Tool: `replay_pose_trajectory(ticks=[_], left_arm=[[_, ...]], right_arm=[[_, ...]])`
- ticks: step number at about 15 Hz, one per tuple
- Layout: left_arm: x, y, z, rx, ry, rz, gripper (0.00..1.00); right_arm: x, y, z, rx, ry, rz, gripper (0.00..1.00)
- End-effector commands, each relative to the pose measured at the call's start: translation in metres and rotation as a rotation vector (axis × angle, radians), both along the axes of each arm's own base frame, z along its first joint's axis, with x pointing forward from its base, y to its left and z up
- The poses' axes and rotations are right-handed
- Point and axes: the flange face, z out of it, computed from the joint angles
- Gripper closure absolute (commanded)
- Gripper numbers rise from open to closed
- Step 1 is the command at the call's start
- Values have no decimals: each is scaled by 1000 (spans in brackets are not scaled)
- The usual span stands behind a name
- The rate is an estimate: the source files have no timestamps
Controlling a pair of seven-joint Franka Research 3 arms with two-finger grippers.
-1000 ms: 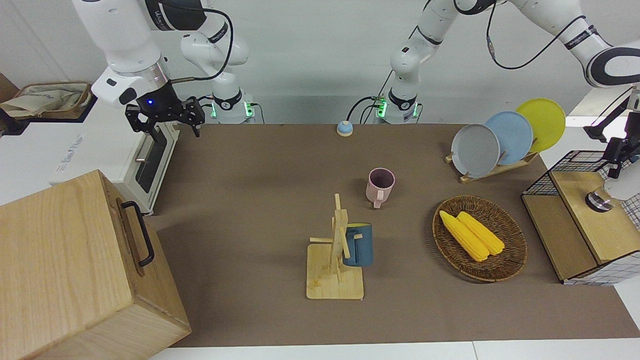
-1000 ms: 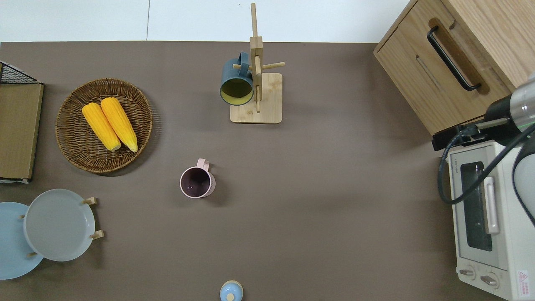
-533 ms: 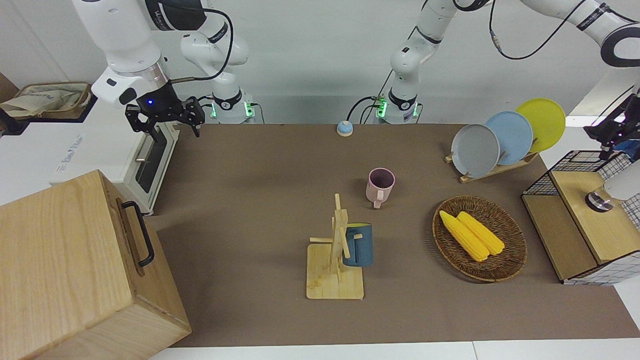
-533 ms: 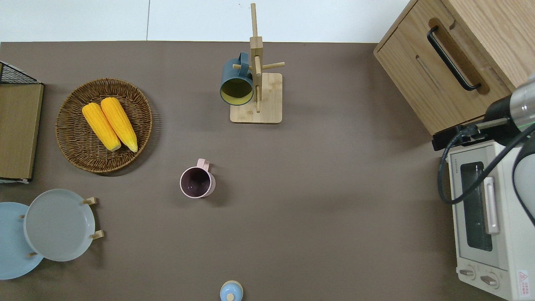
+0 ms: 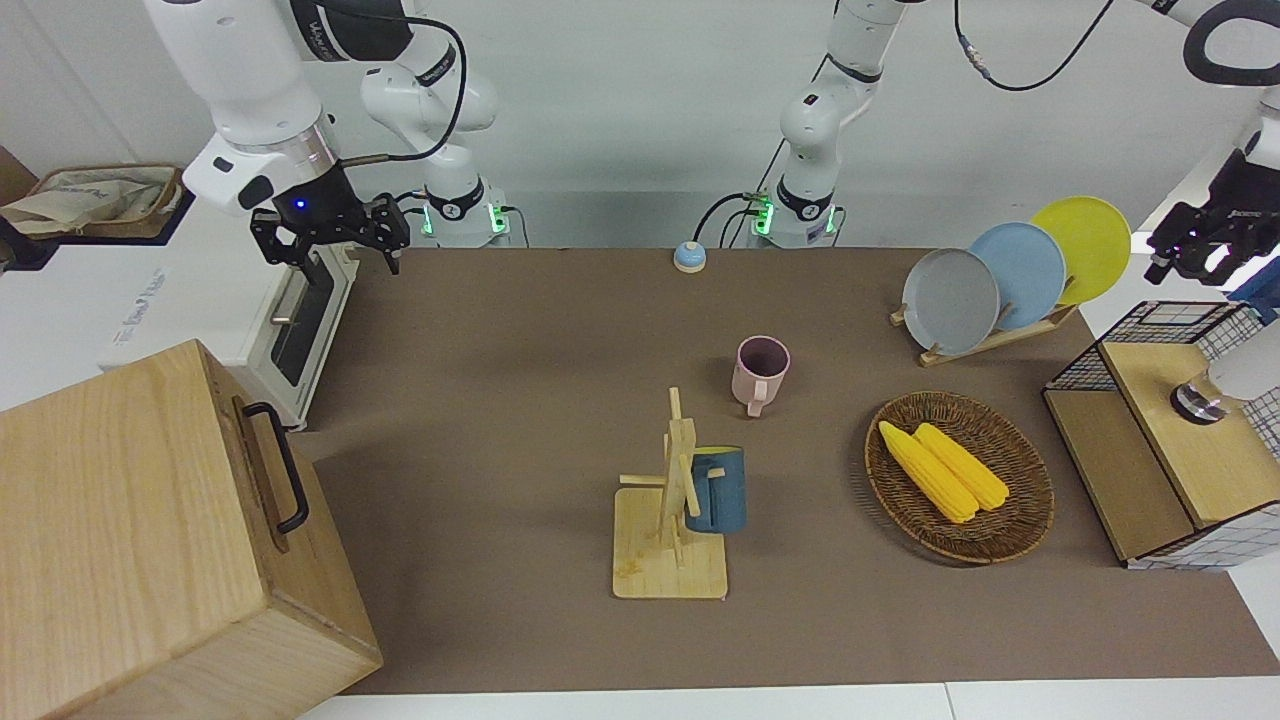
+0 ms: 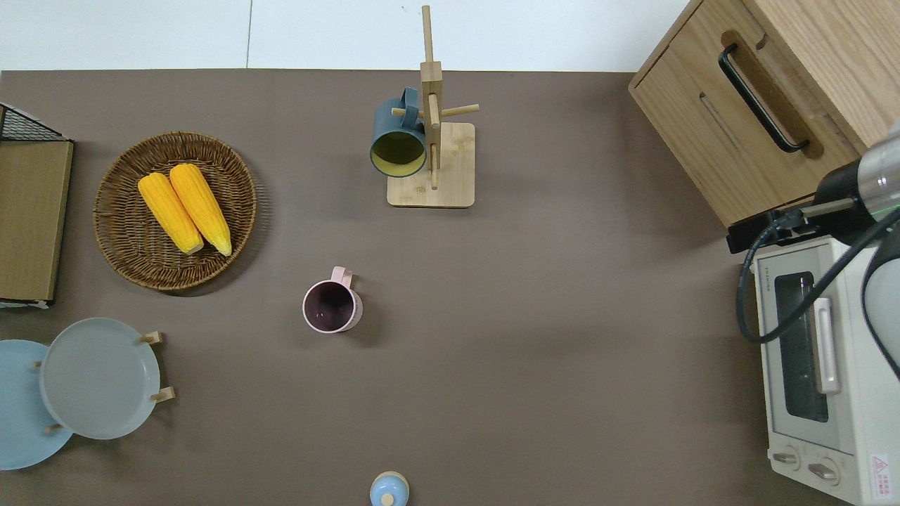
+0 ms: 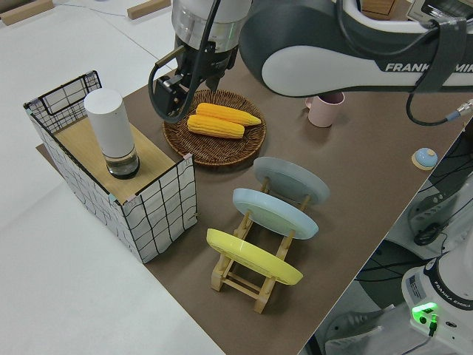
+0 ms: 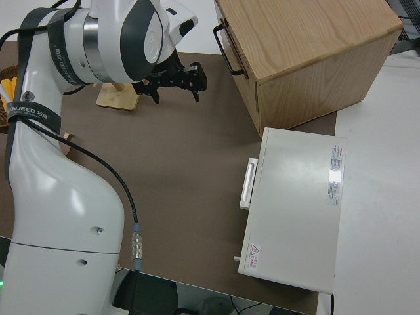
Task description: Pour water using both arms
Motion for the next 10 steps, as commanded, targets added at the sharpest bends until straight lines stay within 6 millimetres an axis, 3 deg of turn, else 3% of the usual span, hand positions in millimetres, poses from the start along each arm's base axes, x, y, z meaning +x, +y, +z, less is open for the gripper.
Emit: replay_pose_trajectory(ticks=[1,10], left_arm=[[4,-58,14,25,83,35,0],[-1,-220,33,33,244,-26,0]], right_arm=[[-3,-1,3,16,-1,9,11],[-3,0,3,16,-1,11,11]])
